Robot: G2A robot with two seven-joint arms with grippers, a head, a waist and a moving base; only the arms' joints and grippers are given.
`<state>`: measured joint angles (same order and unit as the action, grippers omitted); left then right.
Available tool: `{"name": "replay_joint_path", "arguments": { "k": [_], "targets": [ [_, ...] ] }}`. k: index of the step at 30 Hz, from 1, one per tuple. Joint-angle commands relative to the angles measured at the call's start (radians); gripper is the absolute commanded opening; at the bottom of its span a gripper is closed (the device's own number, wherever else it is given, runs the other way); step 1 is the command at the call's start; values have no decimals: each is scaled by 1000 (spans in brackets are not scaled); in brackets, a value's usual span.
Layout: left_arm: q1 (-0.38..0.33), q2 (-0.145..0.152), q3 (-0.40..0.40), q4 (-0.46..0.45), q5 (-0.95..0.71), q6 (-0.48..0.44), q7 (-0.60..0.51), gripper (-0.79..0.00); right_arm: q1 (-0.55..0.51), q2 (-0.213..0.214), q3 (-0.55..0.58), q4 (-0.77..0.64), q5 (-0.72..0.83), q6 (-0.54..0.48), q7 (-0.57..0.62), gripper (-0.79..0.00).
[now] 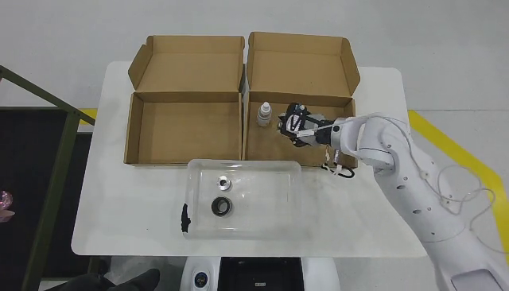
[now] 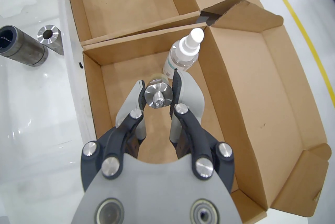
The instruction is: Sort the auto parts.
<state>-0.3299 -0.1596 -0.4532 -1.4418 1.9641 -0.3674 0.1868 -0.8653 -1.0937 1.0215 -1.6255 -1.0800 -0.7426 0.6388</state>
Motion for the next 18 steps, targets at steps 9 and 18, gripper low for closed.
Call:
{"name": "replay_joint_path", "arguments": {
  "k": [9, 18],
  "targets": [
    [0, 0, 0, 0, 0, 0, 0, 0, 84, -26, -89, 123, -11, 61, 72, -785],
    [0, 0, 0, 0, 0, 0, 0, 0, 141, -52, -155, 225, -22, 109, 84, -760]
  ]
}}
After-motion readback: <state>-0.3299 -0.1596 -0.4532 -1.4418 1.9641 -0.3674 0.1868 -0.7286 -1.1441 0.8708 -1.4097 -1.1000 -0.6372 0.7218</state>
